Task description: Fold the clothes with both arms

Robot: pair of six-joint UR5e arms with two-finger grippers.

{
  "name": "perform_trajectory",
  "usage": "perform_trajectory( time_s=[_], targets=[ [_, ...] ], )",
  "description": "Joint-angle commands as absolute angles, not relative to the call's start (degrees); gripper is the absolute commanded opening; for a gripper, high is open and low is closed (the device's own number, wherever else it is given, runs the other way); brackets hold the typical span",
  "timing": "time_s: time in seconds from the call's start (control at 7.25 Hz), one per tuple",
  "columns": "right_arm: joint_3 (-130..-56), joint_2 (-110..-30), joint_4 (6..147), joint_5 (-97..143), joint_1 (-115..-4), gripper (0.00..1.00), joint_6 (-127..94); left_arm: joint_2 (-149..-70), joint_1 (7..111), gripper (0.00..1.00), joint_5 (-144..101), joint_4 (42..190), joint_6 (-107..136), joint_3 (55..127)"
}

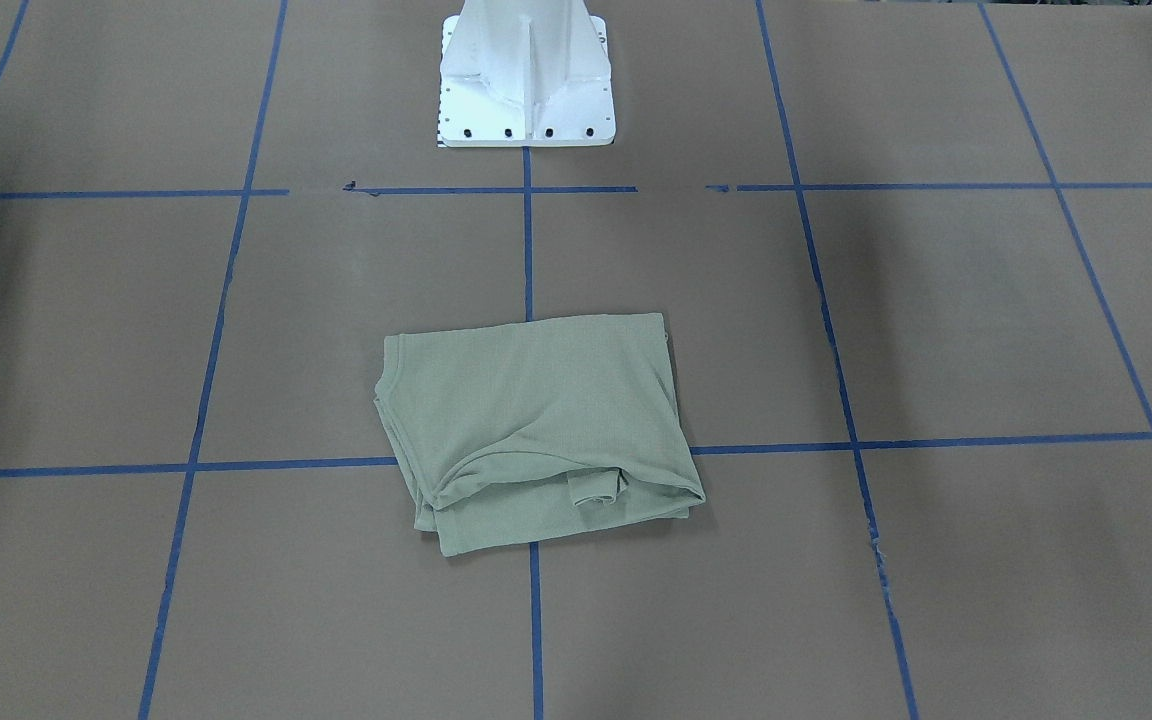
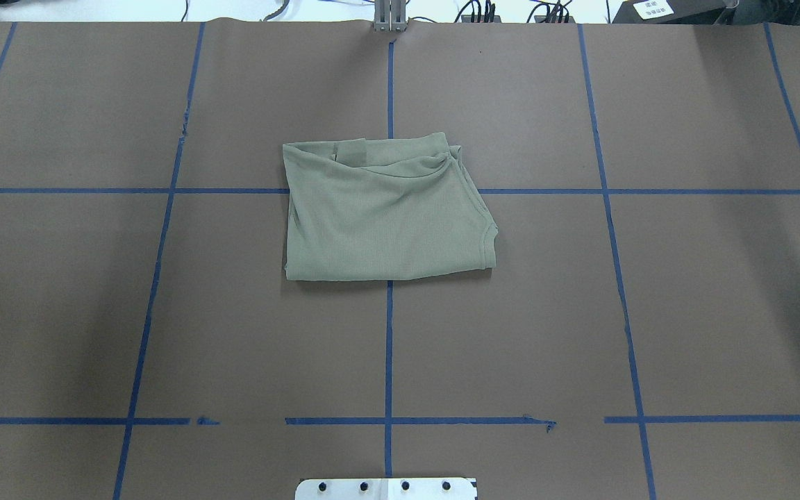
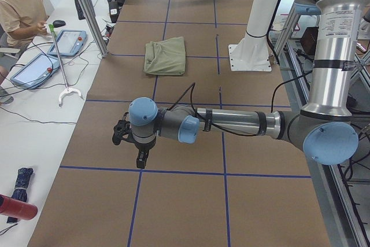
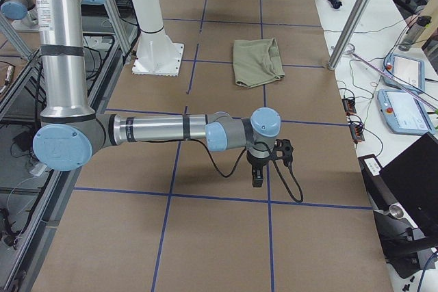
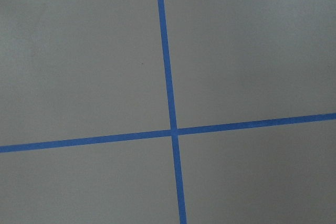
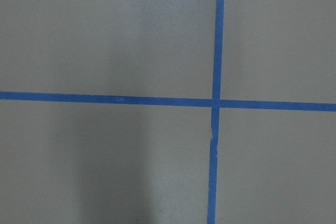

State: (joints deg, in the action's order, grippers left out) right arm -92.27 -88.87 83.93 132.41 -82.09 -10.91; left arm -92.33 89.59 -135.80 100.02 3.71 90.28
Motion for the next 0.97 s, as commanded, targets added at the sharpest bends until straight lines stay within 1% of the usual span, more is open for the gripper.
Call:
perform_trajectory(
  time_s=[0.0, 0.69, 0.83],
  targets=[
    [-92.2, -88.6, 84.0, 132.5, -82.1, 1.0, -11.0, -92.5, 89.6, 1.0, -135.7, 100.0, 3.8, 90.7],
    [-91.9, -88.9, 83.9, 132.5, -82.2, 1.0, -11.1, -91.1, 89.6, 1.0, -133.3, 99.5, 3.8, 90.8],
    [-92.0, -89.0, 83.9, 132.5, -82.2, 1.0, -11.1, -90.7, 89.6, 1.0, -133.4, 97.0, 3.8, 91.1]
  ],
)
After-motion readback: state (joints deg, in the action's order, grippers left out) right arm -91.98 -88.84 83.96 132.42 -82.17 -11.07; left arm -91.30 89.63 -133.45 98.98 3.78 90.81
